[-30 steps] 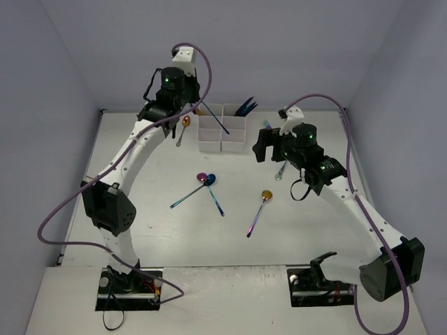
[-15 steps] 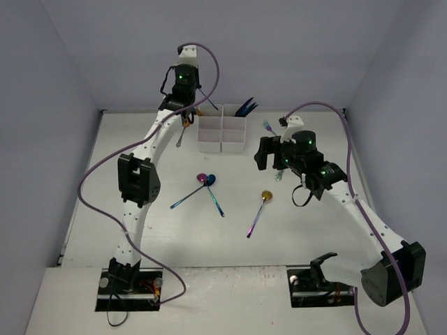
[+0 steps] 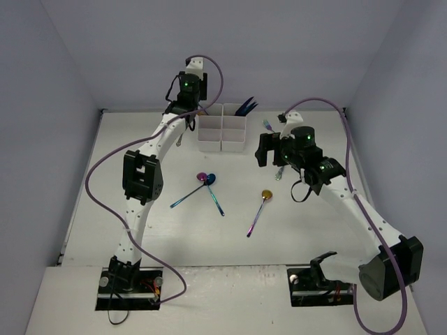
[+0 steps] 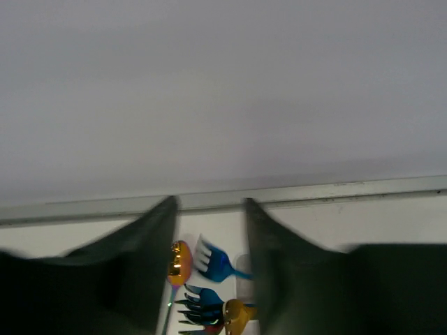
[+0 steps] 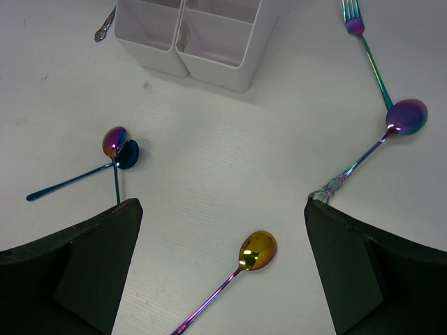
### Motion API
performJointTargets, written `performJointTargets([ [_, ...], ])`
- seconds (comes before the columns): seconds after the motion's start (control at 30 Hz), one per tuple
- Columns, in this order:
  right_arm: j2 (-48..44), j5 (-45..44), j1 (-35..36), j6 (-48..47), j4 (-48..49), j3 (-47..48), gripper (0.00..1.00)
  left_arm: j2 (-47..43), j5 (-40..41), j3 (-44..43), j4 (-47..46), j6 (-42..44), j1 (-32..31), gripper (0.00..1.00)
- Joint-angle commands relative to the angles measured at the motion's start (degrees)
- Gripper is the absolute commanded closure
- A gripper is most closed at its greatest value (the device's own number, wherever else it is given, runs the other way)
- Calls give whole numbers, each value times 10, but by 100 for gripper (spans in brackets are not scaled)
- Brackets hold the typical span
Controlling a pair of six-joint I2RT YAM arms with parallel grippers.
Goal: Sort the eating utensils into containers
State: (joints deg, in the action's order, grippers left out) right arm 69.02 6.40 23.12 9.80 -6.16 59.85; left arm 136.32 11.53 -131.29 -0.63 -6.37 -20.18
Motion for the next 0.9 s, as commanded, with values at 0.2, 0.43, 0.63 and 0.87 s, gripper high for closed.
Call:
performJointTargets([
  [0.2, 138, 2, -94, -32, 22, 159, 0, -162, -58, 11, 85, -47, -2, 31],
  [0.43, 223, 42, -174, -31, 26, 221, 18, -342, -120, 147, 196, -85, -1, 29],
  [0.63, 333, 75, -185, -128, 27, 271, 36, -528, -175, 409, 207, -118, -2, 29],
  [0.87, 456, 100, -184, -206, 26, 350, 44, -659, -181, 558, 272, -130, -2, 29],
])
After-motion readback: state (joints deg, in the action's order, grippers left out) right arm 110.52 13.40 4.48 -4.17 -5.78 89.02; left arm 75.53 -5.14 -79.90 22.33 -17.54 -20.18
